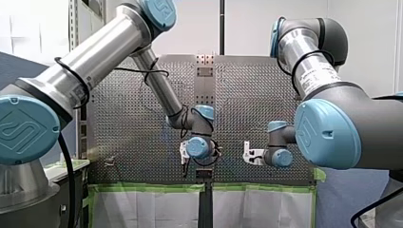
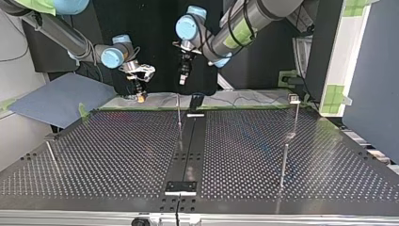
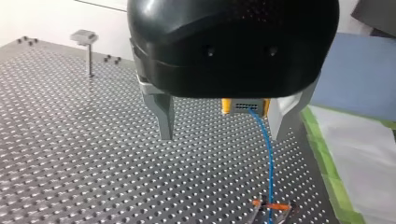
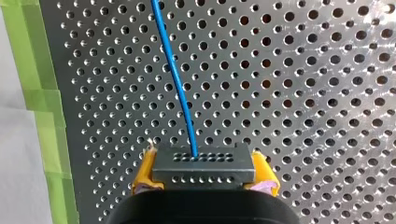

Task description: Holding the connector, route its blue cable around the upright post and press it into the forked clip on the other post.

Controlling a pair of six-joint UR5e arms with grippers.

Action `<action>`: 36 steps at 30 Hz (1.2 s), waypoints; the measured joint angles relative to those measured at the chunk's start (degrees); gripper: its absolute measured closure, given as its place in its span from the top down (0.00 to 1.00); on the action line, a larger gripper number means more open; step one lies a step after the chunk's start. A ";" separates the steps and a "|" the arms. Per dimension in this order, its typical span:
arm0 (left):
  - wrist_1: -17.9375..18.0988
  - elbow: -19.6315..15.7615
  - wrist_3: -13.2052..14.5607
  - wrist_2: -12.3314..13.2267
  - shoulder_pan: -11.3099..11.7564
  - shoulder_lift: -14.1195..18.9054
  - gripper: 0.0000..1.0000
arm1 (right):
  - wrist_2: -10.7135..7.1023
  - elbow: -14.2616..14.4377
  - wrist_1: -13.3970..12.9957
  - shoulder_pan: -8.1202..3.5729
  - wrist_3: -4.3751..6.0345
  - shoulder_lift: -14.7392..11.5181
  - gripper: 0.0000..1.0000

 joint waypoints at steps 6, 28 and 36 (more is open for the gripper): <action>-0.27 -2.87 -1.34 -0.62 0.03 2.85 1.00 | 0.00 -0.01 -0.07 -0.25 0.00 -0.01 0.00; 0.29 -13.16 -6.03 -1.17 -0.24 13.14 1.00 | 0.00 0.02 -0.24 -0.89 0.00 0.01 0.00; 1.81 -16.84 -8.71 -1.34 -0.05 16.82 1.00 | 0.00 0.01 -0.32 -0.96 0.01 0.02 0.00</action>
